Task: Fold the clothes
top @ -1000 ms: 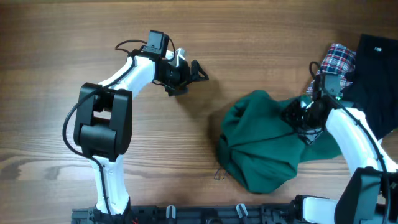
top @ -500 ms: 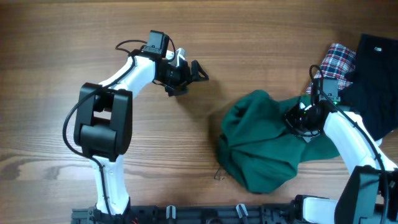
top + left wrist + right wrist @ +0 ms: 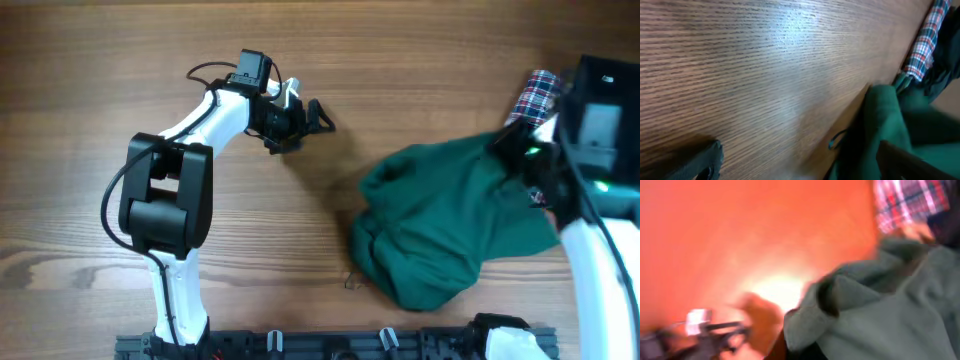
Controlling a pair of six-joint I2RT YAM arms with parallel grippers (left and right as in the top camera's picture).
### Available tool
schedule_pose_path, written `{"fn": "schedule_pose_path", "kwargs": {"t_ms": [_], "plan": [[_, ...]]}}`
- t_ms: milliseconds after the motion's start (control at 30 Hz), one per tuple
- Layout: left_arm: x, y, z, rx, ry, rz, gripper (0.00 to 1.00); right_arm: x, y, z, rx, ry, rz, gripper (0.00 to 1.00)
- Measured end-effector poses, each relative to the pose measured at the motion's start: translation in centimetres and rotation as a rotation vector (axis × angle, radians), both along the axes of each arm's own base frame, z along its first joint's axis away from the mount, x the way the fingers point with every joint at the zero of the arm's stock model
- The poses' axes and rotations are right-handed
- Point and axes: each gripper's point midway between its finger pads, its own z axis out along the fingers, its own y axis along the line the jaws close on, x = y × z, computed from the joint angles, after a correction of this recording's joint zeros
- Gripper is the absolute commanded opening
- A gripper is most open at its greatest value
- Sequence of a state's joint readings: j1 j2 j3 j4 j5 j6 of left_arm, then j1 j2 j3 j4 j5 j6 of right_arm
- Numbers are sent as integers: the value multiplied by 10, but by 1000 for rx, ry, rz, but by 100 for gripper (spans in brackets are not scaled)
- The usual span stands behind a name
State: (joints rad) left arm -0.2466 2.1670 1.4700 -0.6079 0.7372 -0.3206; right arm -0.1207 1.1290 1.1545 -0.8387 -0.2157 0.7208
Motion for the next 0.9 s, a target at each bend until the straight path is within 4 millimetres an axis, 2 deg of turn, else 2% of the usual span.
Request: {"fn": "schedule_pose_path", "kwargs": {"t_ms": [67,167,300,433,500,600,767,900], "plan": [[-7,1,-1,-2,8,-32,91,-2,6,43,0,-112,30,4],[-23,2,-2,5,37,-82,90,-3,12,73,12,-184,62,4],[-60,-6,2,55,39,-223,91,-1,21,121,26,-309,110,4],[-76,-31,37,47,-84,-337,95,-5,25,161,14,-407,133,4],[-83,-52,70,19,-199,-394,95,-11,26,179,1,-445,147,4],[-92,-81,97,-49,-282,-434,98,-16,27,181,-6,-438,153,4],[-105,-106,103,-92,-234,-418,100,-17,27,178,-21,-427,164,4],[-103,-112,104,-105,-195,-369,100,-18,21,172,-40,-401,132,4]]}}
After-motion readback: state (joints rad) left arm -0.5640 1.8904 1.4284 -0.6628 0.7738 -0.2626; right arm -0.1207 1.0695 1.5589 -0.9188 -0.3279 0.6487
